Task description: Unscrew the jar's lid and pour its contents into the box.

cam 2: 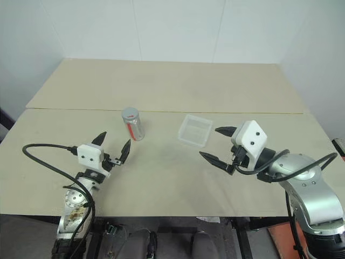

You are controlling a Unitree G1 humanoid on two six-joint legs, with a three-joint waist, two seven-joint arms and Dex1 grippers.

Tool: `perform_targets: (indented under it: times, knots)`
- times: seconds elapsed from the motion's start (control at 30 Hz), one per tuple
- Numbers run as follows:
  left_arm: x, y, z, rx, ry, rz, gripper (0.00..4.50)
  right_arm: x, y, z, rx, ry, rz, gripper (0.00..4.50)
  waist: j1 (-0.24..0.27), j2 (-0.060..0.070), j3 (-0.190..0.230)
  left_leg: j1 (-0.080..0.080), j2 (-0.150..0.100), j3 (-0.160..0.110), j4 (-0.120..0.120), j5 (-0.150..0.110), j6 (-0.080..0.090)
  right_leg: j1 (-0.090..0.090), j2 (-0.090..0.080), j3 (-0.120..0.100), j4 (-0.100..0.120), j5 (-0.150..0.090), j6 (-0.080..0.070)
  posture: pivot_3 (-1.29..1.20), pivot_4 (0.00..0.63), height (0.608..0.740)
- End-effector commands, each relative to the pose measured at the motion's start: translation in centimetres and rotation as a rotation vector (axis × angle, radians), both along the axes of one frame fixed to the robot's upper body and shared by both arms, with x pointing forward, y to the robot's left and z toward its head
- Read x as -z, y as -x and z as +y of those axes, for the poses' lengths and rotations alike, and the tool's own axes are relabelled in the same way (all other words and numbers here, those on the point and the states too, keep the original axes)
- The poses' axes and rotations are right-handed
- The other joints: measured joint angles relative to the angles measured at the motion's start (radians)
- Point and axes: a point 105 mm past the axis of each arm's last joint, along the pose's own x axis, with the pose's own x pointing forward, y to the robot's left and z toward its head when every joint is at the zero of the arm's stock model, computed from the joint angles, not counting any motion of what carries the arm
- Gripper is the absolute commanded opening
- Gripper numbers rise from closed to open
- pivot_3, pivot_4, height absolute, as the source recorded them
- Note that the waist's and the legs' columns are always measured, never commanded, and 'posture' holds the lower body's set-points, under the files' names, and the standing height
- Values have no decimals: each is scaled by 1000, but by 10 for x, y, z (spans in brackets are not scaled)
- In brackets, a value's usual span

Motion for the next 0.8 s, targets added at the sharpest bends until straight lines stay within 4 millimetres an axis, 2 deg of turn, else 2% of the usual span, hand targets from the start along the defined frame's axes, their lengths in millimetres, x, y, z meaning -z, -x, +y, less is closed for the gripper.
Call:
perform_targets:
  times: [0.03,0.2,0.8]
  knots:
    - [-5,-8,-7,-2,2,-49,4479,-12,2,7,-18,1,-51,4500,0,0,0,0,0,0,0,0,0,0,0,0,0,0,0,0,150,740]
    - [-1,-18,-16,28,-33,-61,4479,-17,-2,5,-10,10,-66,4500,0,0,0,0,0,0,0,0,0,0,0,0,0,0,0,0,150,740]
    - [2,-49,-30,9,-7,-70,4479,-22,-2,2,21,10,-77,4500,0,0,0,-1,-1,0,0,0,0,0,0,0,0,1,1,0,150,740]
